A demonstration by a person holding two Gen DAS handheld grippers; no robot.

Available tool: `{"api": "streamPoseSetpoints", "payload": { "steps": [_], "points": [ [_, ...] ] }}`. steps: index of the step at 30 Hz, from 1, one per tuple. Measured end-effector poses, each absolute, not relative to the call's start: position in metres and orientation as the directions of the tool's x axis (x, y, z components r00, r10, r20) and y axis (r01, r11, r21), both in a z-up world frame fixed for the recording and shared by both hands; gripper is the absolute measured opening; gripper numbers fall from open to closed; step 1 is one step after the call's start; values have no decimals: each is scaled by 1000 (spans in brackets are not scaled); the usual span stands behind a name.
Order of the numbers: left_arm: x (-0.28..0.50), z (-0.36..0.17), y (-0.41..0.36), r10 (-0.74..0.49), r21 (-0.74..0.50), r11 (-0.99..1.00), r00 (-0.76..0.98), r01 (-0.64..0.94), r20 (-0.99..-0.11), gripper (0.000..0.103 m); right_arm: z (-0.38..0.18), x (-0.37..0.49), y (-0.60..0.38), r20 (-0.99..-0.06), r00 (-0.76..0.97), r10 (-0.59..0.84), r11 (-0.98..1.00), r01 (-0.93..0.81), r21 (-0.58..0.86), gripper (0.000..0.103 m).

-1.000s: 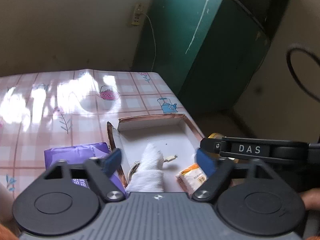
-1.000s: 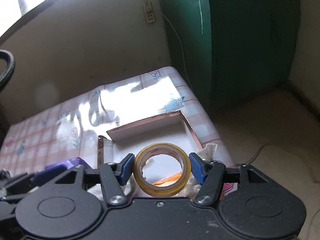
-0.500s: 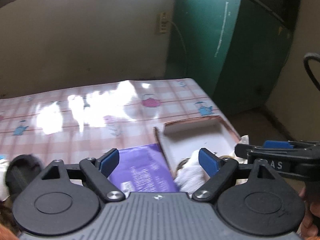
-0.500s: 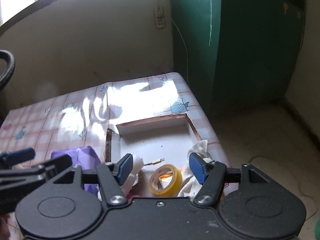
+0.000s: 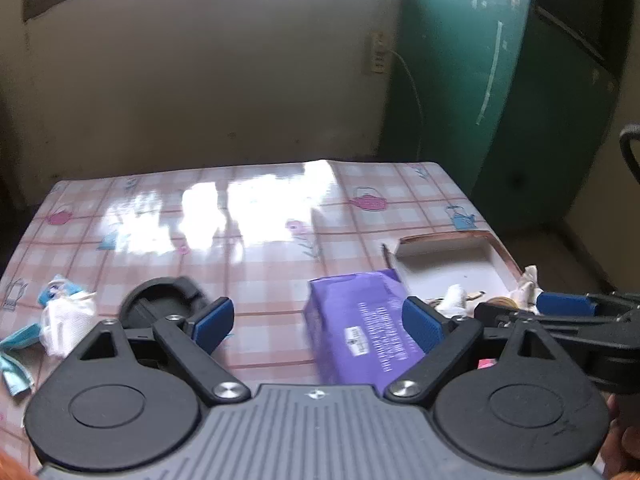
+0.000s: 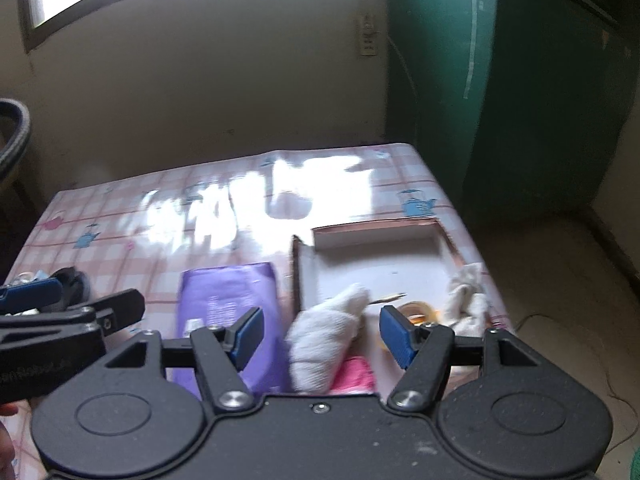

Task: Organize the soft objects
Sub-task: 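Move both grippers back toward the blue mask and brown sock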

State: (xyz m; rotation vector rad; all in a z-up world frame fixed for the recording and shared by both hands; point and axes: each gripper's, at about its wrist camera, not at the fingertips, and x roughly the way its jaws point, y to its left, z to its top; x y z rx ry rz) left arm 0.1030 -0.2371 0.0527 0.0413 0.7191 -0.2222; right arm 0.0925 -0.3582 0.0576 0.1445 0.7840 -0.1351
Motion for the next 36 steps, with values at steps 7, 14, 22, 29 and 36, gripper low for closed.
{"api": "streamPoseSetpoints", "payload": {
  "steps": [7,14,22,29,36],
  "points": [
    [96,55,-206,-150,-35,985,738,169,-658,94,59,95,-321,-712,702,-28,991,115,75,77],
    [89,60,-173,-111,-27,992,752,122,-650,94,61,98,-284,-714,700,12,995,59,75,77],
    [83,61,-134,-65,-33,998,753,56,-655,94,61,103,-244,-720,692,53,997,0,74,77],
    [79,60,-112,-39,-41,999,753,17,-657,94,60,107,-219,-726,685,68,997,-30,65,77],
    [75,58,-93,-13,-33,999,752,-11,-659,94,56,109,-199,-733,675,85,996,-60,61,77]
  ]
}}
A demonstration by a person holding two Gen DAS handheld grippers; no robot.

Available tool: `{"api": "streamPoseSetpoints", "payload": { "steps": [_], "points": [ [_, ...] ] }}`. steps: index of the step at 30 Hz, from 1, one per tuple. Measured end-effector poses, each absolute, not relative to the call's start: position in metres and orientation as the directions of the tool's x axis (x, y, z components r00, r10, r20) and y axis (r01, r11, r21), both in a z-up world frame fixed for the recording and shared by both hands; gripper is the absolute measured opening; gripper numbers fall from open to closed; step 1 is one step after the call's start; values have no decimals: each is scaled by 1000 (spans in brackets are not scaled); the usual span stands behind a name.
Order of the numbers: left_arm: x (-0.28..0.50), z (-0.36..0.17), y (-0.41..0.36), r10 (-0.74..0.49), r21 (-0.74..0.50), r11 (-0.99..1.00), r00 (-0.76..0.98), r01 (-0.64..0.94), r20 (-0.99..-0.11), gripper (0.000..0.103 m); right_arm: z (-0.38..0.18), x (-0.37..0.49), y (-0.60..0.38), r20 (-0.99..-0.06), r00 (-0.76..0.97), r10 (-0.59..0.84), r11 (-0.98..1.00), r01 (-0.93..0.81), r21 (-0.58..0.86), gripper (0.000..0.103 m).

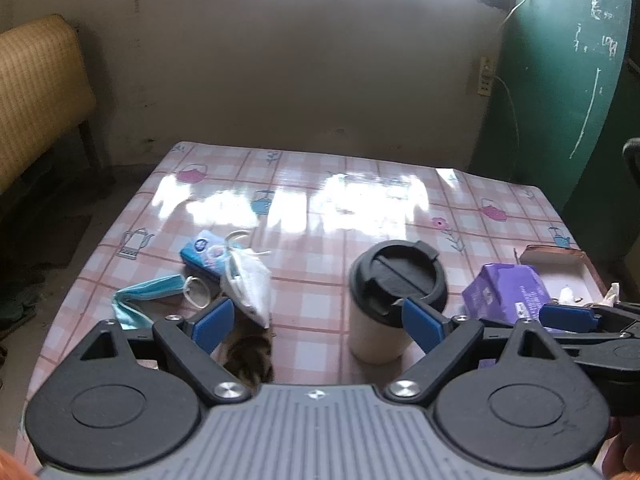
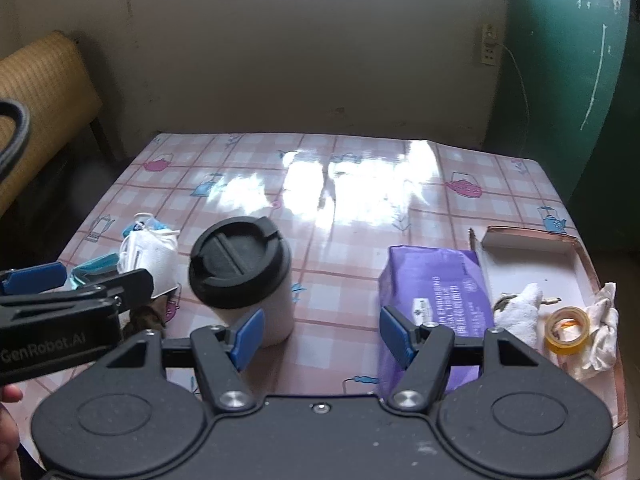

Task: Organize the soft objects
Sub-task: 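Move both grippers back toward the blue mask and brown sock, then grasp the blue face mask with the left gripper while the right gripper grasps the brown sock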

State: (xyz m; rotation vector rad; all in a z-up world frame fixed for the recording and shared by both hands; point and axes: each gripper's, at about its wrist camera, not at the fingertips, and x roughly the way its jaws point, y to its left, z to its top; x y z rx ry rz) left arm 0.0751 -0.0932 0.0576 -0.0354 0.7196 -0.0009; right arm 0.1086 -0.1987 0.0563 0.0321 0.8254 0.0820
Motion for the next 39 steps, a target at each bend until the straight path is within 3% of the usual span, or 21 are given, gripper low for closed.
{"api": "streamPoseSetpoints", "payload": {
  "steps": [39],
  "points": [
    [39,19,38,68,-85,981,719,-175,-692,95,15,102,-70,-739,617,270,954,-275,118,77]
  ]
}}
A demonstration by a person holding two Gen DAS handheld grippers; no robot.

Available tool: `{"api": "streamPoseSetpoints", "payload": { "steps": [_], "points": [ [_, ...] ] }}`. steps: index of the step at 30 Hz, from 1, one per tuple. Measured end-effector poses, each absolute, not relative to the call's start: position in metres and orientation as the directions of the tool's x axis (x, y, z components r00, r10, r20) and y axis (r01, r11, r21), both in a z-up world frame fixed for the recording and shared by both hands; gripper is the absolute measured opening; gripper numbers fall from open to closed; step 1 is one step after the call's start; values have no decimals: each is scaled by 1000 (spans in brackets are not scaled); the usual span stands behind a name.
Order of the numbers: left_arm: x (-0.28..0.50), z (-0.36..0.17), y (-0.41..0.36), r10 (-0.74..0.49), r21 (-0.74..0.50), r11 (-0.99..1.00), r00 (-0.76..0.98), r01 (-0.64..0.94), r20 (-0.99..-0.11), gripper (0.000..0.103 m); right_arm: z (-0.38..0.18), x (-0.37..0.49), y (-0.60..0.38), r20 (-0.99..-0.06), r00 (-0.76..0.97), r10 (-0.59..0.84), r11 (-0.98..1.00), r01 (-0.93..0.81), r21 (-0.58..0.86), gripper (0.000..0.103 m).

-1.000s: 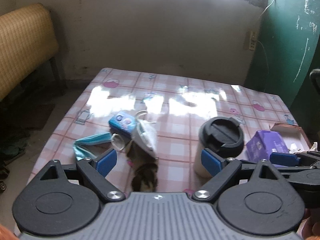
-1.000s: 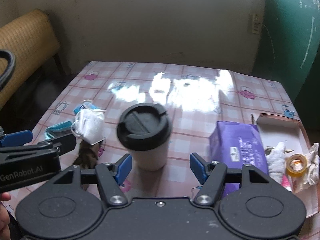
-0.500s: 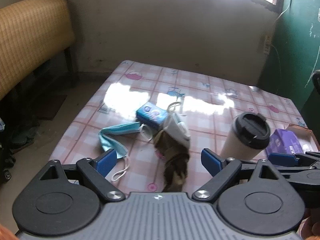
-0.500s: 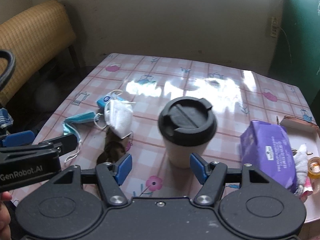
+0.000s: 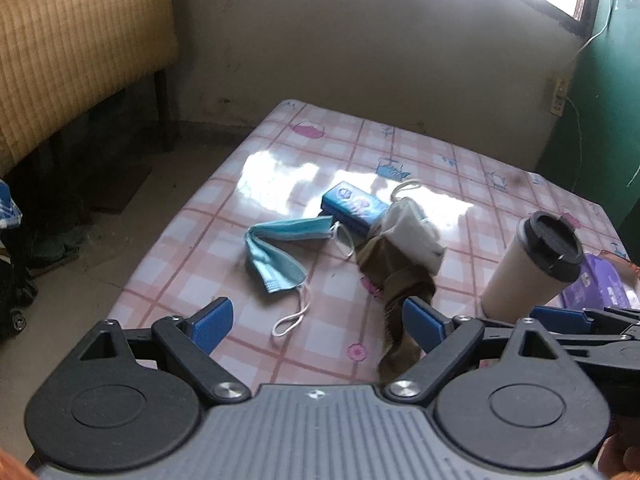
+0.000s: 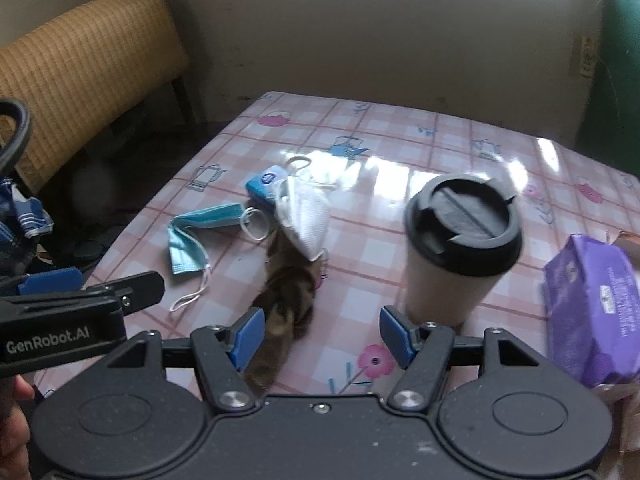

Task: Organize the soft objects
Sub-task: 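Grasp the blue face mask with the left gripper while the right gripper grasps the brown sock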

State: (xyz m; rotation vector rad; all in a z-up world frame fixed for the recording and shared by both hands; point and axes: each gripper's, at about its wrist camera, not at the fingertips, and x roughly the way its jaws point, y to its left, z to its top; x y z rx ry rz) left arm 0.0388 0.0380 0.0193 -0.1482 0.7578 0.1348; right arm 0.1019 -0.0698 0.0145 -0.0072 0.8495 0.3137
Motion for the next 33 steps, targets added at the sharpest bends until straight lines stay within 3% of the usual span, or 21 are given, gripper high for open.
{"api": "streamPoseSetpoints", "payload": {
  "steps": [16,20,22,27,30,33],
  "points": [
    [76,-32,95,97,-102,965,689,-242,-718,95,-28,98,-57,-758,562,330,933,-317,171,77],
    [106,-37,102,119,-73,968,691,-241,-713,96,-34,101,-57,-751,565,341,931,-315,186,77],
    [123,-41,103,133,-41,972,691,-230,-711,103,-38,103,-58,-750,564,345,931,-310,194,77],
    [154,-53,100,164,45,982,697,-185,-698,103,-45,109,-60,-748,569,340,934,-295,200,77],
    [164,-63,99,148,52,986,703,-155,-696,101,-49,115,-59,-744,571,347,934,-279,223,77],
    [168,-67,95,137,61,990,728,-131,-672,92,-50,122,-55,-729,587,351,935,-261,240,79]
  ]
}}
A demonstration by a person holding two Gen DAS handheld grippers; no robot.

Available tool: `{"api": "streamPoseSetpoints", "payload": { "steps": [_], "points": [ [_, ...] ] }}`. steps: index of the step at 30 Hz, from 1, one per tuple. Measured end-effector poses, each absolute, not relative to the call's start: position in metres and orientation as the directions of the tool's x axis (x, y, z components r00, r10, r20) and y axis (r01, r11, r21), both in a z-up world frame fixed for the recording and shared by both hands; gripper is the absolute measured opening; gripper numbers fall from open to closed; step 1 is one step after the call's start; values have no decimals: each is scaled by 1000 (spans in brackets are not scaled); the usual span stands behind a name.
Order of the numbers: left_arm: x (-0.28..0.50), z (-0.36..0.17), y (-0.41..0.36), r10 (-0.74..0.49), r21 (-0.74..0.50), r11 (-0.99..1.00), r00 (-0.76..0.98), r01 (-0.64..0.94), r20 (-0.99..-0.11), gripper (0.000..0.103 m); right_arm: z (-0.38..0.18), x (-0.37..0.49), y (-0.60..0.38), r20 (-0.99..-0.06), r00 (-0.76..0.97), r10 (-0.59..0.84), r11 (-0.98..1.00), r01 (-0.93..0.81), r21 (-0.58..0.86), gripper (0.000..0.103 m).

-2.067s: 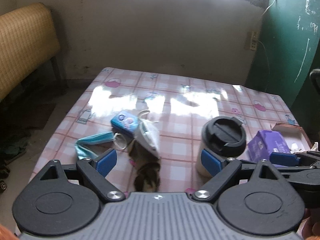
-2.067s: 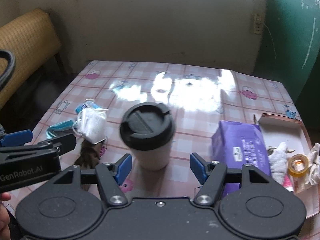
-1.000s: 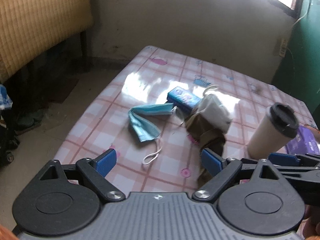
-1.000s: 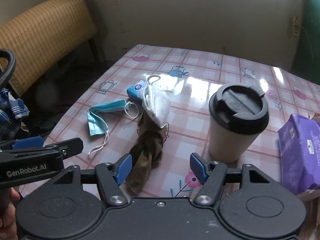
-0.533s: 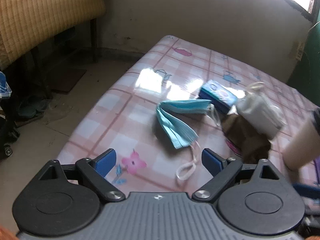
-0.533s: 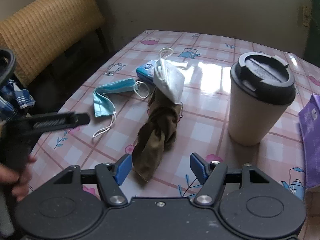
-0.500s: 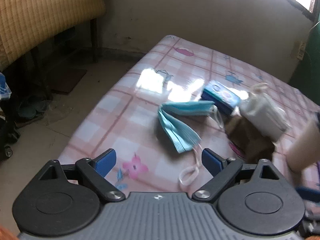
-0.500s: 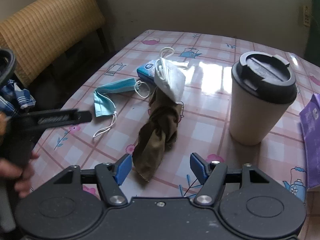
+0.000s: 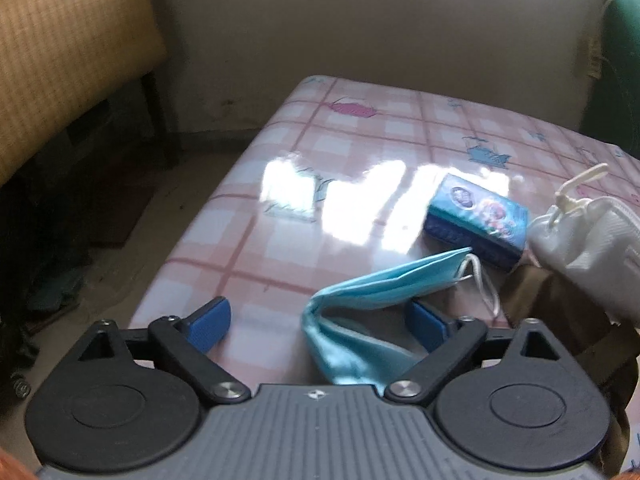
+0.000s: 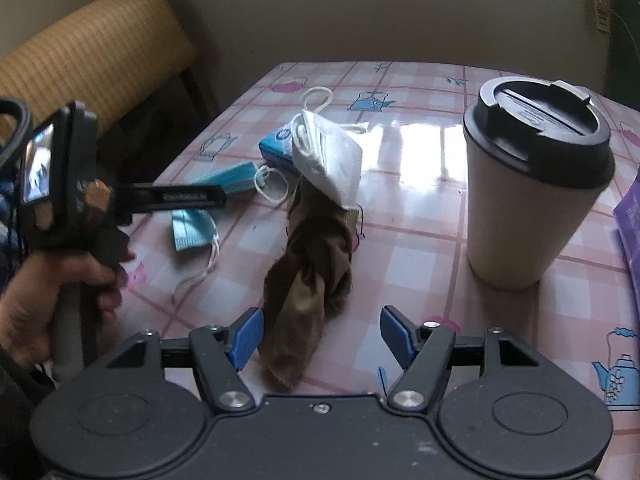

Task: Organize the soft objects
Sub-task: 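Grasp the blue face mask with the left gripper while the right gripper grasps the brown sock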

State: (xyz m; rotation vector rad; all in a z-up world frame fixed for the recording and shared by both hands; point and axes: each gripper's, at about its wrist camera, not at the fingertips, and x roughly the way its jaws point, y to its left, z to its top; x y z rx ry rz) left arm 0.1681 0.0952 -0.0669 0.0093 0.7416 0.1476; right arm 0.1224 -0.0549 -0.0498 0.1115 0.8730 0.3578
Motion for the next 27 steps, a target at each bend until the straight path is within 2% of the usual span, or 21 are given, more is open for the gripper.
{"api": "streamPoseSetpoints", "payload": {
  "steps": [2,4,6,9,12,13,14,15,18,27],
  "points": [
    [167,-68,88,133,83,991,751,-104,-647,76,-51,130,-48,-721,599,349,936,-261,236,81],
    [162,-69,81,119,105,992,772,-69,-624,41,-52,138,-42,-722,608,328,943,-250,218,82],
    [156,-67,79,93,84,995,775,-52,-626,26,-54,146,-35,-720,614,325,945,-244,219,82],
    [145,-61,84,40,-10,998,764,-61,-644,13,-59,157,-26,-723,615,314,948,-243,205,82],
    [125,-54,83,53,-16,997,771,-81,-634,11,-66,165,-19,-727,616,304,951,-245,191,82],
    [119,-51,82,41,-30,997,773,-77,-633,11,-68,166,-20,-730,610,307,950,-248,192,78],
    [112,-49,81,34,-39,996,774,-76,-632,11,-72,167,-21,-738,599,311,948,-250,196,53],
    [106,-47,80,31,-45,996,776,-76,-629,11,-74,167,-24,-741,594,312,948,-248,200,40],
    [89,-43,79,12,-66,995,778,-68,-628,11,-69,155,-34,-737,578,350,933,-285,220,34],
    [56,-23,73,2,-113,990,792,-90,-611,11,-34,106,-58,-684,568,457,881,-397,259,33]
  ]
}}
